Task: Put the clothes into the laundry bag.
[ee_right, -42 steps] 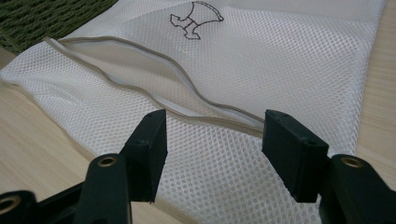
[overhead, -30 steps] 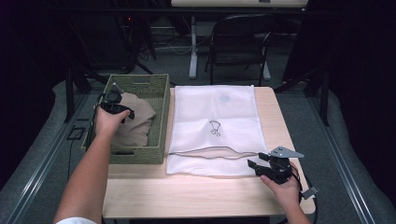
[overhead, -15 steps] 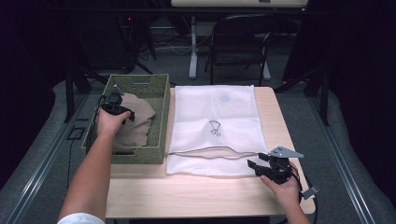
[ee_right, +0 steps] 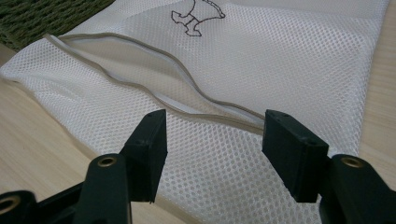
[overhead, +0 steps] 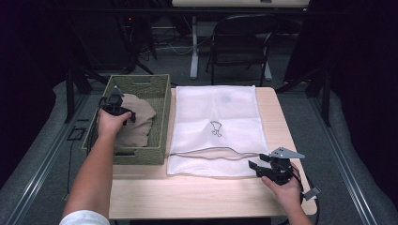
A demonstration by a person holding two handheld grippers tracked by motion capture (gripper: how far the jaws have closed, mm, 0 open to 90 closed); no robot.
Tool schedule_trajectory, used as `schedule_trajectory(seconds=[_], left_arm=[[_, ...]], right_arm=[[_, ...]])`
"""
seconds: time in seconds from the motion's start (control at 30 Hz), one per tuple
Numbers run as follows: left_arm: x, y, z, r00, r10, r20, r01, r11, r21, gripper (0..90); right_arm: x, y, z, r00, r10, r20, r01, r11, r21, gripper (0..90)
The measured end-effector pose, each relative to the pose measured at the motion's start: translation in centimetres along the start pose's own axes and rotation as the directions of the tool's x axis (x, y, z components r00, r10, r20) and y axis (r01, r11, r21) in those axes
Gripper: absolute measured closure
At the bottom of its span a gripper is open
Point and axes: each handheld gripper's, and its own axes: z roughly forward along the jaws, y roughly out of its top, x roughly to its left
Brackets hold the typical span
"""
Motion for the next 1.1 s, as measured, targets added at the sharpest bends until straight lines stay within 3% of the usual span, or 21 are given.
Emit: schedule_trajectory(seconds=[0.17, 0.3, 0.5, 1.1], left_arm=[[0.3, -0.1, 0.5, 1.0, -0.005, 0.005, 0.005, 0.9999, 0.015, 19.8], [0.7, -0.3, 1.3, 0.9991, -0.021, 0.036, 0.02, 0.9996, 0.022, 17.4], [0.6, -0.3, 1.9, 0.9993, -0.002, 0.038, 0.0, 0.9991, 0.041, 15.4], [-0.1, -0.2, 3.4, 0.9997, 0.02, -0.014, -0.019, 0.9966, 0.081, 5.7]], right_arm=[[0.0, 0.0, 0.1, 1.0, 0.001, 0.0, -0.001, 1.0, 0.002, 40.0], [0.1, 0.0, 0.1, 1.0, 0.0, 0.002, 0.0, 1.0, 0.004, 39.9], [0.0, 0.0, 0.2, 1.0, 0.007, -0.005, -0.007, 1.0, 0.005, 39.9], [0.0, -0.1, 0.2, 1.0, 0.005, -0.003, -0.005, 1.0, 0.01, 39.5]])
